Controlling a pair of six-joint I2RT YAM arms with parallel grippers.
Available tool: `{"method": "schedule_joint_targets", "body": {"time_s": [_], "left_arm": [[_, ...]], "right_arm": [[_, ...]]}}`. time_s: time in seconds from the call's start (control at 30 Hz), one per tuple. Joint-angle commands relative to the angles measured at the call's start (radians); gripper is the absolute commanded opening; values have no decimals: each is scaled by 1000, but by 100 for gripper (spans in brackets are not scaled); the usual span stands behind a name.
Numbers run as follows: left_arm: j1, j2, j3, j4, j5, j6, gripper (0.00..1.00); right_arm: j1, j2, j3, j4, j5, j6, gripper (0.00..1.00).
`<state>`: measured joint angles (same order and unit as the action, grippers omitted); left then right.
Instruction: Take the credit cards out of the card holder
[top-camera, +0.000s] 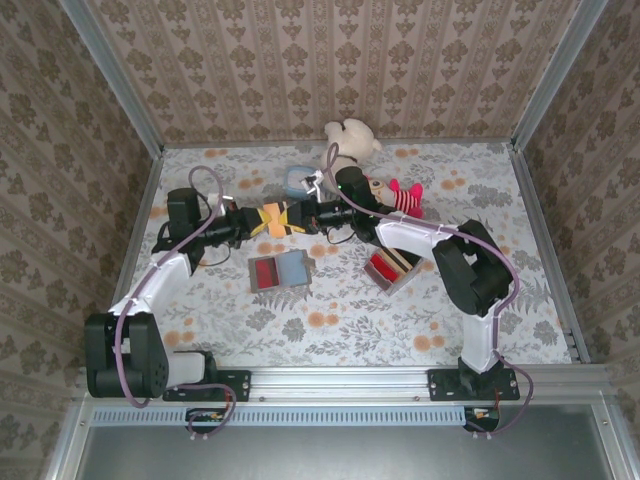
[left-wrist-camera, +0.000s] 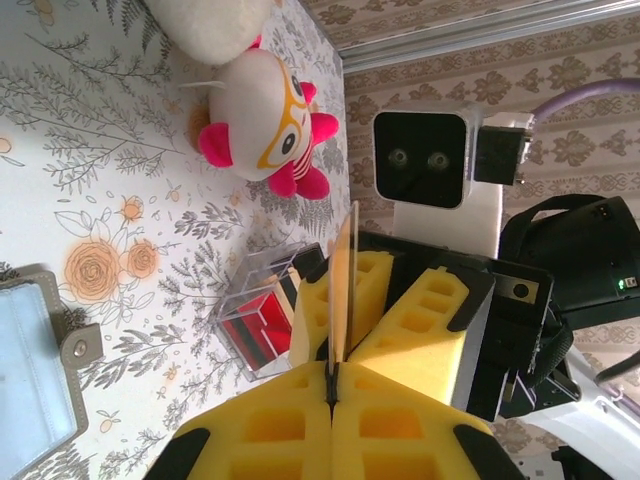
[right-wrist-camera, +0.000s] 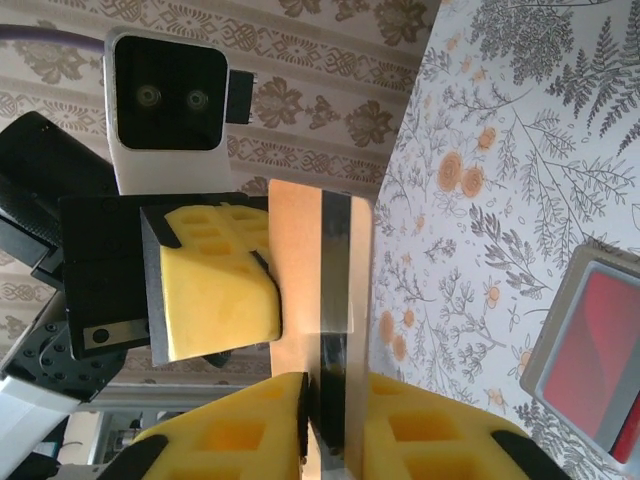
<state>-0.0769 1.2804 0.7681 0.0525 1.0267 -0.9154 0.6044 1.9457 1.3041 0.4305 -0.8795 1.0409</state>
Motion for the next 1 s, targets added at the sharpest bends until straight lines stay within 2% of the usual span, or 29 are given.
{"method": "schedule_joint_targets", "body": {"time_s": [0.0, 0.1, 0.2, 0.33, 0.4, 0.47, 0.73, 0.97], "left_arm": [[-3, -2, 34, -132, -8, 92, 0], [0, -6, 77, -290, -91, 182, 14], [-1, -6, 118, -445, -224, 279, 30], [-1, -3, 137, -566, -376, 355, 52], [0, 0, 138, -591, -450, 372, 60], [1, 3, 135, -601, -476, 382, 66], [2, 8, 141, -621, -555, 414, 81], [4, 13, 170, -653, -581, 449, 84]], "right_arm": [[-2, 1, 1, 4, -19, -41, 10], [-10, -30, 4, -105, 21, -129, 0], [-17, -78, 25, -310, 111, -275, 0], [-24, -138, 86, -642, 310, -497, 0], [-40, -172, 92, -743, 398, -568, 0], [-68, -207, 76, -788, 444, -606, 0], [-137, -370, -14, -907, 599, -805, 0], [-148, -453, -45, -1109, 817, -975, 0]]}}
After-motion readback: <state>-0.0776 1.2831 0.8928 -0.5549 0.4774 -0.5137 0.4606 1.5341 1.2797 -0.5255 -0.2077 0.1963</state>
